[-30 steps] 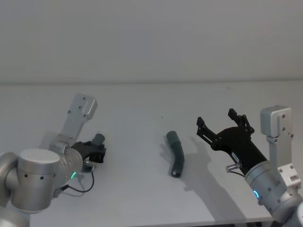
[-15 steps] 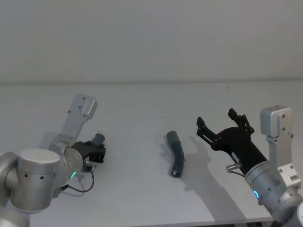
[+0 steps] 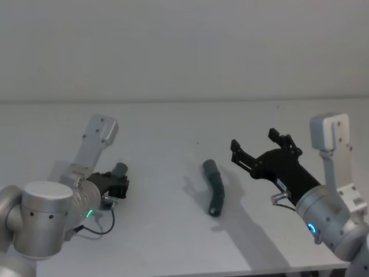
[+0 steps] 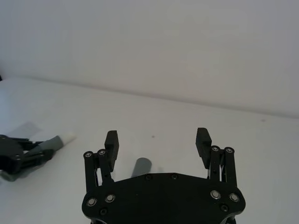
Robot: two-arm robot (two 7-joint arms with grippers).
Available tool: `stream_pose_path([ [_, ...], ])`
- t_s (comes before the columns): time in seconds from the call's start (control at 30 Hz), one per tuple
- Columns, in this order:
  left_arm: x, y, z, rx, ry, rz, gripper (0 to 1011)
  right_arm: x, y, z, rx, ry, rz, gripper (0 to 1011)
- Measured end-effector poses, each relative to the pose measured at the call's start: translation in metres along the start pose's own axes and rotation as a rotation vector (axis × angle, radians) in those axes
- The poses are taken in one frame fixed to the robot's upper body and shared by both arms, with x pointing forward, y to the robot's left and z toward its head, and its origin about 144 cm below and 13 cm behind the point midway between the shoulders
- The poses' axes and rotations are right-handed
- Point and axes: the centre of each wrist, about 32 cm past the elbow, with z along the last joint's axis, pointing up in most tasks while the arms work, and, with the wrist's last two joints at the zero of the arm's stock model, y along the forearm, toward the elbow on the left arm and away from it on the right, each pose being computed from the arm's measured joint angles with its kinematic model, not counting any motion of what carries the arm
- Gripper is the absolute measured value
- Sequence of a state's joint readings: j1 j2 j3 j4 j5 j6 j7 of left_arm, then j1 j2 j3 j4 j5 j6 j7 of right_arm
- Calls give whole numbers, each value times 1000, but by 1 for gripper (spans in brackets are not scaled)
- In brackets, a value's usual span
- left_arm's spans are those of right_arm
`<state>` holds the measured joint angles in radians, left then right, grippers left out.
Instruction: Use both hands to pick up one end of the pipe from the table, align the ends, and insert them.
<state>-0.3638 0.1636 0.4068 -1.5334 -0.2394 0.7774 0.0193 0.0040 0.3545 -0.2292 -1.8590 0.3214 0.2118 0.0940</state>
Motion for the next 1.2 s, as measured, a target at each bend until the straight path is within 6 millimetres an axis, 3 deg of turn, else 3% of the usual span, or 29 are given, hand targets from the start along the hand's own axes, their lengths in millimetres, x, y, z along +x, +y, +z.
stream_pose_path([
  [0.63,0,0,0,0,0,0,322,-15,8,48,-267,28,88,1002],
  [1.2,0,0,0,0,0,0,322,-20,19,49,-449,7,102,1002],
])
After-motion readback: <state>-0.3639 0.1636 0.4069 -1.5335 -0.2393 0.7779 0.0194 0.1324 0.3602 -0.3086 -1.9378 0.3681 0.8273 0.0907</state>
